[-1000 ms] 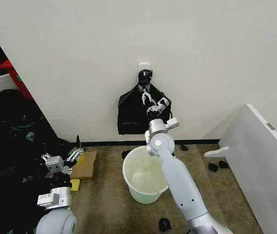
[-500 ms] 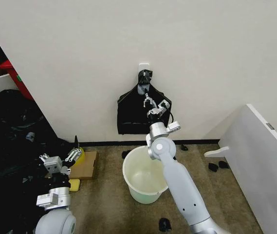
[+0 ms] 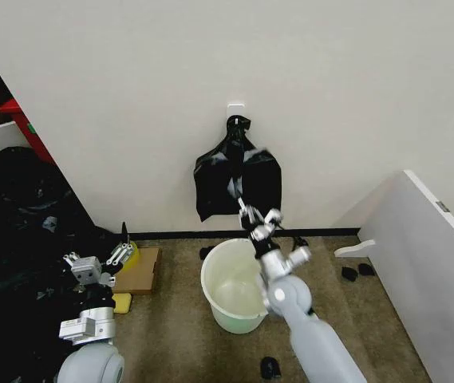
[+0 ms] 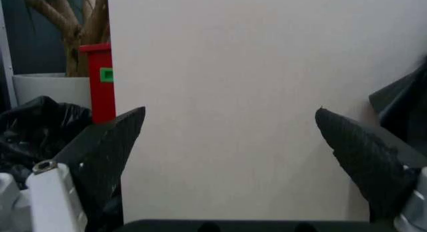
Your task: Place the garbage bag over the trash bin.
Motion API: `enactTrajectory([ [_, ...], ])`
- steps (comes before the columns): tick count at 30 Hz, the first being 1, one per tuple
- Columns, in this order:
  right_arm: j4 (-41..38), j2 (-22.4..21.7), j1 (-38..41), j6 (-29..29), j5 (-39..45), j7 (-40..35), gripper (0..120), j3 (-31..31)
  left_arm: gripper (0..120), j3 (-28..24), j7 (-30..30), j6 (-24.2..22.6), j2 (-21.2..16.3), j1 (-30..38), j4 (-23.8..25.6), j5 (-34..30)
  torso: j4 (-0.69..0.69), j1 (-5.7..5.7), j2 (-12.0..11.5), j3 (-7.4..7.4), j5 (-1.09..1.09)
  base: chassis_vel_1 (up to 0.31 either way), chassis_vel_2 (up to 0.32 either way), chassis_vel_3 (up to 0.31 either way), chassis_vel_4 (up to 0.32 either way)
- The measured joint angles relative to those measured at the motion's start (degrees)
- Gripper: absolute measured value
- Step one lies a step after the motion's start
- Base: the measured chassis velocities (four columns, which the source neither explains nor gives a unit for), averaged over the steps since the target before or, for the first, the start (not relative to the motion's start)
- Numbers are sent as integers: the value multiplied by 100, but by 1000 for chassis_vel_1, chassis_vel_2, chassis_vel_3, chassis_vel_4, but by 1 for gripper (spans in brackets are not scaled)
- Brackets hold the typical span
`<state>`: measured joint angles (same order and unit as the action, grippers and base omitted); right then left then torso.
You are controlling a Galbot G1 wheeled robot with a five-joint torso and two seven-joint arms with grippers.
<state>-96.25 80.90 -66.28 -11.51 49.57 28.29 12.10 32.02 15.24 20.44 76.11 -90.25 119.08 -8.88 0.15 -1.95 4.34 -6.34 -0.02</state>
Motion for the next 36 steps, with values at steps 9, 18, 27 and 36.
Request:
enactTrajectory([
  [9, 76, -107, -782, 39, -816, 2005, 0, 682, 100, 36, -2, 0, -8, -188, 191, 28, 0, 0, 0, 0, 1, 0, 0, 0, 0],
  [18, 389, -23, -1090, -90, -1640, 3022, 0, 1178, 100, 27, -1, 28, -7, -251, 209, 56, 0, -1, 0, -1, 0, 0, 0, 0, 0],
  [27, 577, 57, -1116, -296, -1743, 3080, 0, 1302, 100, 27, 28, 40, -35, -236, 201, 44, 0, -1, 0, -1, -2, 0, 0, 0, 0],
  [36, -63, 7, -1293, -452, -1323, 3319, 20, 1407, 100, 17, 55, 40, -47, -208, 162, 20, 0, -1, 0, -1, -2, 0, 0, 0, 0],
])
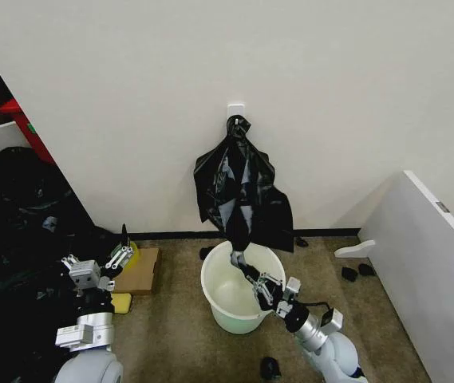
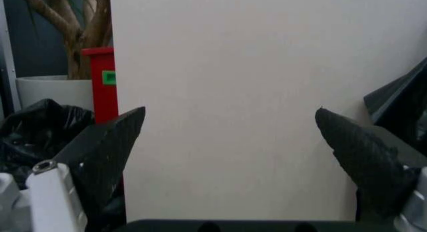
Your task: Place the garbage bag over the trash bin.
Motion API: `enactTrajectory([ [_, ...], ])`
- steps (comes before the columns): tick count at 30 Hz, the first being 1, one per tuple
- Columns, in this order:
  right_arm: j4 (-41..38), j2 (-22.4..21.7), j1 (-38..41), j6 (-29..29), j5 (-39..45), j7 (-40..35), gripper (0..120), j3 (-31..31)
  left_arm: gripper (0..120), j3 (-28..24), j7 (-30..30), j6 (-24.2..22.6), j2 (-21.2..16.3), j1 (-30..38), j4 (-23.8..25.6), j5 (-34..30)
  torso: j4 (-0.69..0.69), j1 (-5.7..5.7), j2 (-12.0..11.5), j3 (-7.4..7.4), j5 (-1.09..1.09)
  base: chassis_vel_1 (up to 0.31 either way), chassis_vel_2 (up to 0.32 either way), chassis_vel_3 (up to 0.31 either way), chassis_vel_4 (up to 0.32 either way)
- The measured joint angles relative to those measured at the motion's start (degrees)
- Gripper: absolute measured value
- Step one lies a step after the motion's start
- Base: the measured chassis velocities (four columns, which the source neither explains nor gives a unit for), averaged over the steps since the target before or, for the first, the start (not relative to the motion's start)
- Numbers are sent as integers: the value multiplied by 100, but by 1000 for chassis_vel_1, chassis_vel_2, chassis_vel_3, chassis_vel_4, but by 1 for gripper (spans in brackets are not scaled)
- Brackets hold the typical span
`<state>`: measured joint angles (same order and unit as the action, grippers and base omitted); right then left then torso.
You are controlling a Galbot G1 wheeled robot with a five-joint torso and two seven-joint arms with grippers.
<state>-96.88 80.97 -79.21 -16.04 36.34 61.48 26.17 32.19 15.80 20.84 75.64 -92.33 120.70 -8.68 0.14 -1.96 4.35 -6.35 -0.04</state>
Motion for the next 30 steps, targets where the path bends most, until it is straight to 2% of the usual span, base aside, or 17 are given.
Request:
enactTrajectory([
  [1, 0, 0, 0, 0, 0, 0, 20, 0, 100, 0, 0, 0, 0, 0, 0, 0, 0, 0, 0, 0, 0, 0, 0, 0, 0],
  [4, -300, -98, -215, -204, -88, -40, 39, 131, 100, -3, 4, 9, 15, -2, -8, 1, 1, 0, 0, 0, 0, 0, 0, 0, 0],
  [6, -333, -108, -234, -315, -174, -296, 42, 128, 100, -5, 5, 11, 17, -2, -8, 2, 0, 0, 0, 0, 0, 0, 0, 0, 0],
  [7, -393, -120, -240, -620, -464, -1166, 49, 60, 100, -10, 6, 16, 22, -2, -9, 7, 0, 0, 0, 0, 0, 0, 0, 0, 0],
  [8, -393, -120, -240, -620, -464, -1166, 49, 60, 100, -10, 6, 16, 22, -2, -9, 7, 0, 0, 0, 0, 0, 0, 0, 0, 0],
  [12, -471, -143, -10, -992, -1524, -3514, 68, -439, 100, -16, 6, 26, 29, -3, -25, 35, 0, 0, 0, 0, 0, 0, 0, 0, 0],
  [13, -471, -143, -10, -992, -1524, -3514, 68, -439, 100, -16, 6, 26, 29, -3, -25, 35, 0, 0, 0, 0, 0, 0, 0, 0, 0],
  [15, -374, -187, 269, -944, -2258, -4395, 77, -720, 100, -16, 7, 26, 26, 7, -41, 54, -1, 0, 0, 0, 0, 0, 0, 0, 0],
  [19, 138, -197, 965, -758, -3999, -5606, 93, -1002, 100, -12, 8, 3, 13, 65, -96, 65, -1, 0, 0, -1, 0, 0, 0, 0, 0],
  [23, 399, -204, 1333, -577, -4582, -5974, 99, -1185, 100, 1, 18, -35, 2, 130, -149, 62, 0, 0, 0, -1, 0, 0, 0, 0, 0],
  [26, 855, -246, 1882, -179, -5089, -6534, 100, -1649, 100, 17, 48, -98, -2, 262, -290, 40, -1, -1, 0, -1, 0, 0, 0, 0, 0],
  [30, 978, -236, 2012, -86, -5292, -6642, 100, -1719, 100, 18, 54, -117, -1, 304, -331, 33, -1, -1, 0, -1, 0, 0, 0, 0, 0],
])
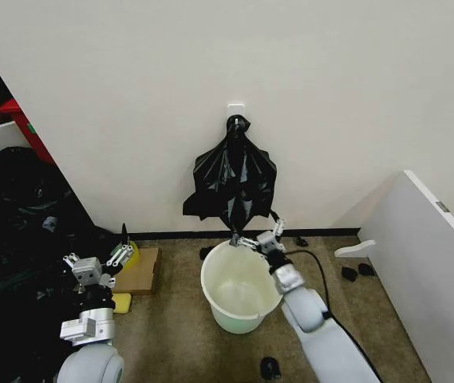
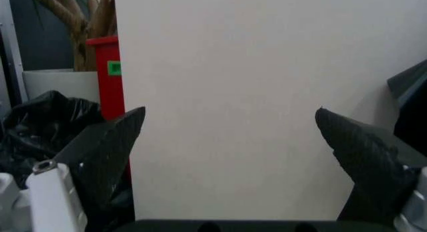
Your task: Place the garbage bag over the trash bin.
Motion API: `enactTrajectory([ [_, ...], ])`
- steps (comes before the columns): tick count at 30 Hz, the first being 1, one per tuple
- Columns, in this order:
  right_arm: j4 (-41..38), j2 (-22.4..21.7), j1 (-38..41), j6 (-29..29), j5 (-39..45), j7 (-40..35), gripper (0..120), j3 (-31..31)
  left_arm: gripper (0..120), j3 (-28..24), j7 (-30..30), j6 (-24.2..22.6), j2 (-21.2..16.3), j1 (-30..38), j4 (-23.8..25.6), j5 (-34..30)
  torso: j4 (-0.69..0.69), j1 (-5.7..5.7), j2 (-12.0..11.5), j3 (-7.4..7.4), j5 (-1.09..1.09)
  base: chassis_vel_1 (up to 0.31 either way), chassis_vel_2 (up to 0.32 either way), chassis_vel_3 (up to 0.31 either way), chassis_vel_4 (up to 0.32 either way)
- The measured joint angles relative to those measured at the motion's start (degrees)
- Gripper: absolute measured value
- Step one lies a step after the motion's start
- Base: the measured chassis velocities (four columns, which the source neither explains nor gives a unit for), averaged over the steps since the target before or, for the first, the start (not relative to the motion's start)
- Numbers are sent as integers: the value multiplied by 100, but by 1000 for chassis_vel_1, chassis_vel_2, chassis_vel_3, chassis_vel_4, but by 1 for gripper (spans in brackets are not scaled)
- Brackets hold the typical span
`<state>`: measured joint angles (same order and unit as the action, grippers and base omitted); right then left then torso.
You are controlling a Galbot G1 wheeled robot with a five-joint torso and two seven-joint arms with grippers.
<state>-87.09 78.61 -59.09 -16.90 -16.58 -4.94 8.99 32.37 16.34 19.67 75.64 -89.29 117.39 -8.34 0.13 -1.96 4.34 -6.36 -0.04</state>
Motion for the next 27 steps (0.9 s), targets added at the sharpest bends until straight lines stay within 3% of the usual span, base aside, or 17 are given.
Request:
enactTrajectory([
  [6, 229, 61, 202, 122, -590, -157, 97, -13, 100, 0, 13, -20, 13, 61, -69, -4, 1, 0, 0, 0, -1, 0, 0, 0, 0],
  [7, 251, 70, 218, 132, -656, -170, 88, -8, 100, 0, 15, -22, 15, 67, -75, -5, 1, 0, 0, 0, -1, 0, 0, 0, 0],
  [8, 251, 70, 218, 132, -656, -170, 88, -8, 100, 0, 15, -22, 15, 67, -75, -5, 1, 0, 0, 0, -1, 0, 0, 0, 0],
  [12, 458, 152, 362, 257, -1234, -252, 68, 67, 100, 1, 33, -35, 42, 121, -131, -6, 1, 0, 0, 1, -1, 0, 0, 0, 0],
  [14, 464, 155, 365, 267, -1249, -258, 68, 67, 100, 1, 34, -35, 43, 124, -135, -7, 1, 0, 0, 0, -1, 0, 0, 0, 0],
  [15, 502, 169, 375, 344, -1325, -323, 56, 48, 100, 8, 43, -38, 49, 144, -151, -8, 2, 0, 0, 1, 0, 0, 0, 0, 0],
  [17, 525, 205, 390, 397, -1448, -400, 48, 42, 100, 19, 54, -44, 54, 180, -175, -10, 1, 0, 0, 1, 0, 0, 0, 0, 0],
  [19, 526, 231, 404, 396, -1559, -437, 45, 64, 100, 19, 56, -47, 60, 195, -183, -10, 1, 0, 0, 1, 1, 0, 0, 0, 0],
  [25, 368, 242, 390, 472, -1887, -609, 18, 160, 100, 8, 59, -51, 92, 153, -173, 11, 1, 0, 0, 1, 0, 0, 0, 0, 0],
  [27, 330, 242, 374, 472, -1885, -610, 14, 184, 100, 18, 59, -51, 92, 134, -150, 15, 1, 0, 0, 1, 1, 0, 0, 0, 0],
])
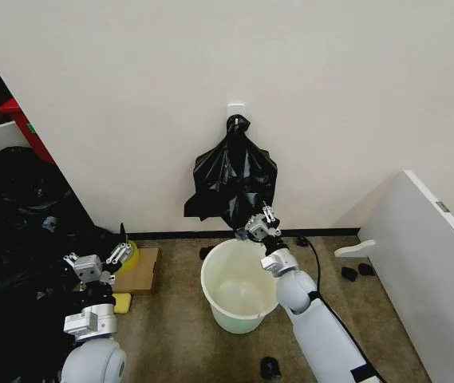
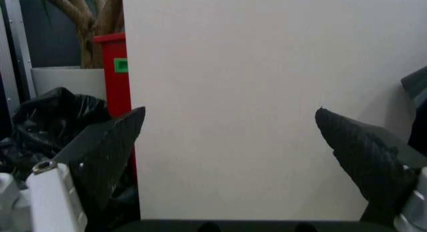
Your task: Place the garbage bag over the trash bin.
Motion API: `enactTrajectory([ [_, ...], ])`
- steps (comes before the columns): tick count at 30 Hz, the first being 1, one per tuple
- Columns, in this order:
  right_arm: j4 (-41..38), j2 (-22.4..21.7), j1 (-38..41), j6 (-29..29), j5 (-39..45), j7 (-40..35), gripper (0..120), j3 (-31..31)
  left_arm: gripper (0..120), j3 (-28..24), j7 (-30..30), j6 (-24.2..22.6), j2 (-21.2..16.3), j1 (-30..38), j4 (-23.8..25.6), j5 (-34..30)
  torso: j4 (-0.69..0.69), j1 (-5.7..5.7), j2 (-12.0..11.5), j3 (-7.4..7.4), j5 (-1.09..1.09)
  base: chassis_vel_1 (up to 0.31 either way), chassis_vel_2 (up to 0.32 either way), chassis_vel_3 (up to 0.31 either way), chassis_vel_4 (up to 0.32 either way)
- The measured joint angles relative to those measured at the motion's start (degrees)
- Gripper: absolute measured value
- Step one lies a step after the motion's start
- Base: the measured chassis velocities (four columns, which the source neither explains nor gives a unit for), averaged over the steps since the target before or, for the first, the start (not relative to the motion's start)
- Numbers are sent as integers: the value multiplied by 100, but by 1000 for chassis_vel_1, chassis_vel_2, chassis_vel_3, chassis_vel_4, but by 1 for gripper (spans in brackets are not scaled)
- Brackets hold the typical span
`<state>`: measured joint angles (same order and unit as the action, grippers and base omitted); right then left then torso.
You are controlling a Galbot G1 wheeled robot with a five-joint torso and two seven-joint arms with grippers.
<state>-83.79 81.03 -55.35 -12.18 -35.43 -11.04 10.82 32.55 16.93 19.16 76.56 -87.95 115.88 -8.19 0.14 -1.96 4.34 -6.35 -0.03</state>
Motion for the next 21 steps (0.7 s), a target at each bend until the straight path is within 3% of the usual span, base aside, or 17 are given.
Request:
enactTrajectory([
  [4, -158, -14, -92, -62, 124, 0, 0, 72, 100, 16, 0, 0, 3, -66, 78, 13, 0, 0, 0, 0, 0, 0, 0, 0, 0],
  [7, -390, -77, -252, -147, 866, 31, 0, 57, 100, 21, -7, 0, 0, -95, 121, 26, 0, 0, 0, 0, 0, 0, 0, 0, 0],
  [11, -1037, -285, -612, -114, 3347, 241, 0, -210, 100, -105, -332, 44, -223, 158, 136, -277, 0, 0, 0, 0, -1, 0, 0, 0, 0],
  [12, -1037, -285, -612, -114, 3347, 241, 0, -210, 100, -105, -332, 44, -223, 158, 136, -277, 0, 0, 0, 0, -1, 0, 0, 0, 0],
  [14, -1450, -420, -792, -312, 4669, 766, 0, -250, 100, -290, -1020, 229, -602, 472, -14, -664, 0, 0, 0, 0, -2, 0, 0, 0, 0],
  [18, -1677, -468, -891, -481, 5349, 1173, 0, -241, 100, -551, -1483, 359, -998, 793, -160, -872, 0, 0, 0, 0, 0, 0, 0, 0, 0],
  [21, -1914, -432, -999, -651, 5946, 1754, 0, -207, 100, -1187, -2529, 593, -1836, 2006, -865, -697, 0, 0, 0, 0, -1, 0, 0, 0, 0],
])
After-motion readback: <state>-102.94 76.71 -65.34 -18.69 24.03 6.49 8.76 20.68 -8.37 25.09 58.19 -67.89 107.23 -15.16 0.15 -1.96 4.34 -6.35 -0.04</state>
